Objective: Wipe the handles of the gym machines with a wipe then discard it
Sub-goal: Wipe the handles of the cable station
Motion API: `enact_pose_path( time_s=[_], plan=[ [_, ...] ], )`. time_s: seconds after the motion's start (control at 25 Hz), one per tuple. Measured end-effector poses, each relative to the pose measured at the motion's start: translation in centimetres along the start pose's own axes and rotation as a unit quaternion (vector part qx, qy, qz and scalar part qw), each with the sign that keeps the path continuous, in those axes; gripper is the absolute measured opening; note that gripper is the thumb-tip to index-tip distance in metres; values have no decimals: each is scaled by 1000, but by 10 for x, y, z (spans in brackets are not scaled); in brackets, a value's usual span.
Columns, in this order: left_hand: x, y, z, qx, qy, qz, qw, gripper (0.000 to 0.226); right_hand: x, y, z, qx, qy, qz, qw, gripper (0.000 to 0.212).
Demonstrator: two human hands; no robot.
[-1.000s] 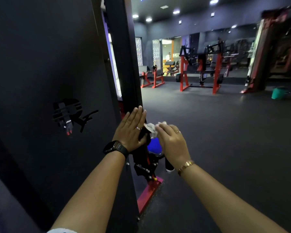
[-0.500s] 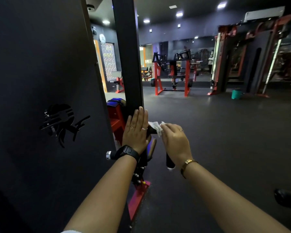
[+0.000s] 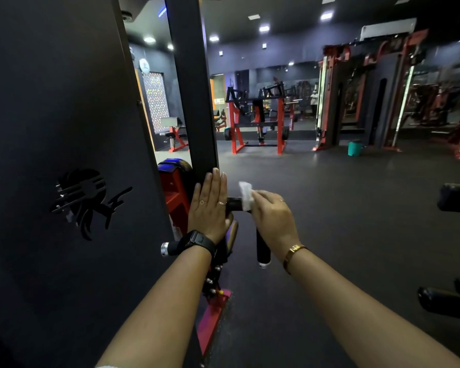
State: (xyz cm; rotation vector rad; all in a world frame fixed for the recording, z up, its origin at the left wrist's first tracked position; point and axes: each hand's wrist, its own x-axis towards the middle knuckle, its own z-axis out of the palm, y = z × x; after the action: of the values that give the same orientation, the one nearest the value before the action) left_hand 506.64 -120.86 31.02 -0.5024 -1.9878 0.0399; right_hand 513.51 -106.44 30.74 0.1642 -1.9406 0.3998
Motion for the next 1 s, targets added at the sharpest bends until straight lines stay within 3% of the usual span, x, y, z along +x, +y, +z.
enact_pose_path(
  time_s=[0.12,0.2,0.28,0.4,0.52,0.68,0.8,0.88,1.0],
  plan=[
    [-6,3,4,51,-11,18,998,88,12,-21,16,7,-64,-117,991,14],
    [-4,2,4,51,-18,46,997,94,2,-8,15,4,-49,-149,988,14],
    [2,2,0,38,-14,70,997,104,-25,20,9,-1,4,-95,996,17],
    [7,10,-7,50,-41,101,993,112,-51,33,3,22,47,71,996,10],
    [14,25,-12,58,-67,149,985,94,-25,18,14,39,76,64,994,15],
    [25,29,-11,41,-131,203,969,82,-30,31,13,46,40,61,996,13],
    [25,32,-8,-1,-172,250,953,79,-70,38,6,83,-22,189,978,11],
    [25,35,-6,-37,-181,239,953,71,-66,33,6,119,-7,236,965,10],
    [27,37,-7,-47,-191,217,956,64,-40,23,13,134,40,151,979,22]
  ],
)
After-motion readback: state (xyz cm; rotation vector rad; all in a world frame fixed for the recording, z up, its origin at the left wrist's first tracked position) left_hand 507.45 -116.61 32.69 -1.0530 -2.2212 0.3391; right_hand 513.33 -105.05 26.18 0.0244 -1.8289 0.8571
